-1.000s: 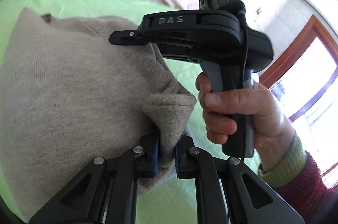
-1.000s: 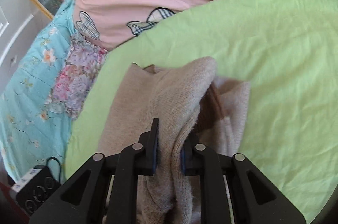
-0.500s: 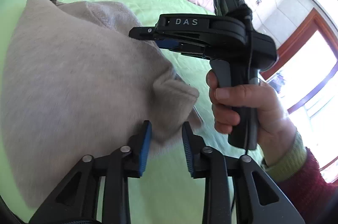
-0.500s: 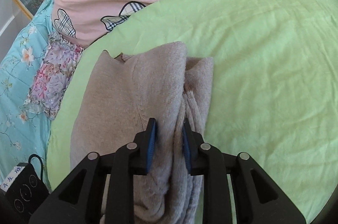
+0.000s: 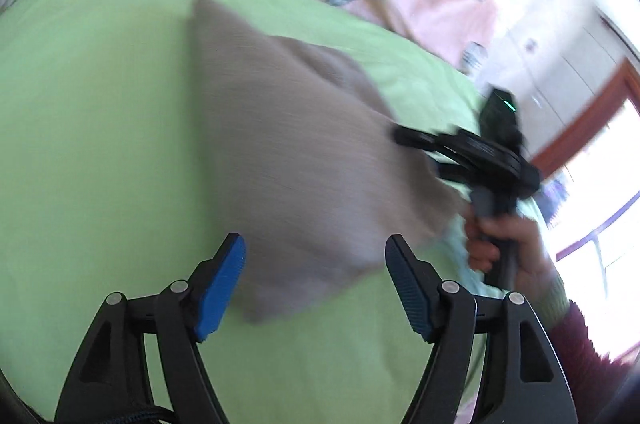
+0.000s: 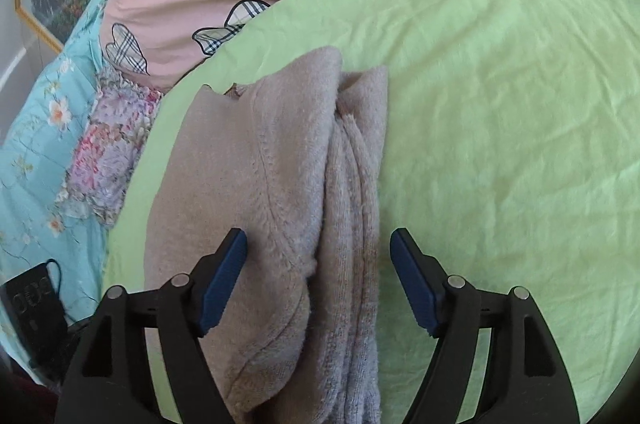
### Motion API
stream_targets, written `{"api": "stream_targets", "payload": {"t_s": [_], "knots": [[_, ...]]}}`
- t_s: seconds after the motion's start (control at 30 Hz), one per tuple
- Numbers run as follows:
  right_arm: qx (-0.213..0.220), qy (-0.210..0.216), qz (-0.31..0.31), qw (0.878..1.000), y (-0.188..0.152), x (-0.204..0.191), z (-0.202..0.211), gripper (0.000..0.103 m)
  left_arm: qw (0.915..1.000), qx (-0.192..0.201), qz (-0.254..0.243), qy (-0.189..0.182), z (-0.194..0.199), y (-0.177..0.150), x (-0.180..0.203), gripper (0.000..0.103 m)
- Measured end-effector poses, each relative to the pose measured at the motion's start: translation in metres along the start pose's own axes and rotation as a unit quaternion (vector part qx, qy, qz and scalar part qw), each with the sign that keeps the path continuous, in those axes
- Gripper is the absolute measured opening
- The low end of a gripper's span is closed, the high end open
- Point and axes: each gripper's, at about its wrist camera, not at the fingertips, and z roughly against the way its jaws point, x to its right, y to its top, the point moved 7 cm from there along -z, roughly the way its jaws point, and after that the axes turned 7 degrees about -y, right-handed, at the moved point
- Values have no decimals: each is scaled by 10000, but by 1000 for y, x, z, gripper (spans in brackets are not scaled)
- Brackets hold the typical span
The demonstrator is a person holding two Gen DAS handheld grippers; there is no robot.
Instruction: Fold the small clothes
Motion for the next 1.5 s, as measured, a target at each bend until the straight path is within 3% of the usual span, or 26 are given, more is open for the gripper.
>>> {"api": "stream_targets", "payload": {"t_s": [0.2, 0.3, 0.37, 0.4, 0.43, 0.47, 0.6, 0.73, 0.9, 1.0, 1.17, 1.3, 1.5], "knots": [[-176, 180, -130, 9996, 3, -5, -12, 77, 9954, -161, 870, -379, -21, 33, -50, 74], [-286, 232, -141, 9992, 5, -10, -21, 77, 9906, -327, 1141, -675, -45, 46, -61, 85], [-365, 242, -125, 9990, 5, -11, -27, 77, 9877, -379, 1253, -852, -63, 53, -66, 86], [-389, 234, -100, 9989, 4, -13, -31, 76, 9875, -367, 1224, -923, -69, 56, -67, 83], [-397, 244, -88, 9989, 3, -14, -32, 68, 9883, -318, 1148, -956, -74, 60, -64, 71], [-444, 290, -125, 9985, 2, -15, -34, 49, 9895, -287, 1045, -956, -77, 62, -60, 70], [-303, 305, -257, 9987, -5, -22, -27, 39, 9947, -97, 621, -813, -63, 63, -44, 51], [-80, 606, -227, 9979, -16, -52, -7, 35, 9972, 113, 296, -674, -15, 55, -37, 50], [26, 1103, -3, 9939, -52, -107, 3, 34, 9987, 209, 105, -455, 55, 33, -42, 50], [23, 1135, 125, 9935, -77, -131, -5, 34, 9997, 156, -87, -159, 76, 12, -49, 50], [-276, 820, 70, 9962, -115, -131, -34, 37, 9998, -75, 131, 138, 70, -22, -80, 57], [-322, 719, -68, 9969, -114, -123, -30, 53, 9981, -17, 599, -123, 71, -33, -98, 63], [-112, 362, 137, 9992, -109, -122, -12, 59, 9979, 57, 633, -105, 71, -40, -97, 64]]}}
